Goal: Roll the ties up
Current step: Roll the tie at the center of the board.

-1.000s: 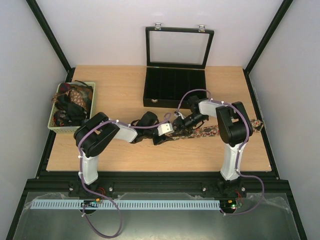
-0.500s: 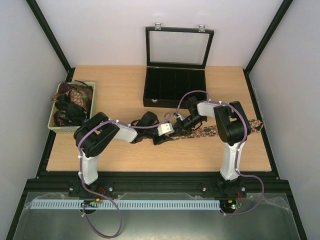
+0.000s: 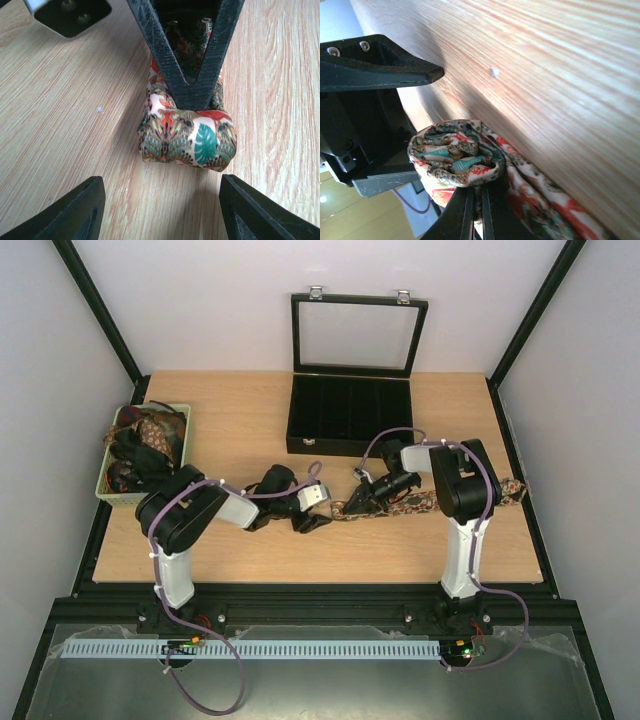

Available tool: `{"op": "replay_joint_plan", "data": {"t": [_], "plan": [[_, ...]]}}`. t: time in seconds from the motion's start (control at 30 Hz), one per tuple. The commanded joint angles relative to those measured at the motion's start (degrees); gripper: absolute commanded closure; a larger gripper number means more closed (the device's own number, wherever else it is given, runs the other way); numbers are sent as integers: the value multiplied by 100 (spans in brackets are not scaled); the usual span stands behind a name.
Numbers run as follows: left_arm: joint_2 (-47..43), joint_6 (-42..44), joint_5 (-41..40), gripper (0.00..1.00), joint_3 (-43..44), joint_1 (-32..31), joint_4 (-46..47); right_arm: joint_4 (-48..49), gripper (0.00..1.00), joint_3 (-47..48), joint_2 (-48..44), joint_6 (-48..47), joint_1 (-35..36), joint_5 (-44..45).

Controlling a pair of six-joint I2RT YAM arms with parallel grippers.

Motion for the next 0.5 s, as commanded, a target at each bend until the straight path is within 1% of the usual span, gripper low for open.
{"op": "replay_joint_plan", "data": {"t": [0.0,0.2,0.37,0.43,0.47], "plan": [[297,-195,43,34,-160,-92,351,-553,99,5,728,-338,-200,918],[772,-363,-140,35,111,-342,879,-779,99,98,981,-484,-358,1055],[1011,-403,-190,38,426,-541,931,-714,99,-42,979,-458,-368,1072],[1025,-411,-190,47,508,-565,804,-712,99,-62,963,-451,-367,1058],[1025,-403,-211,53,532,-566,698,-717,98,-50,943,-454,-370,1055]]}}
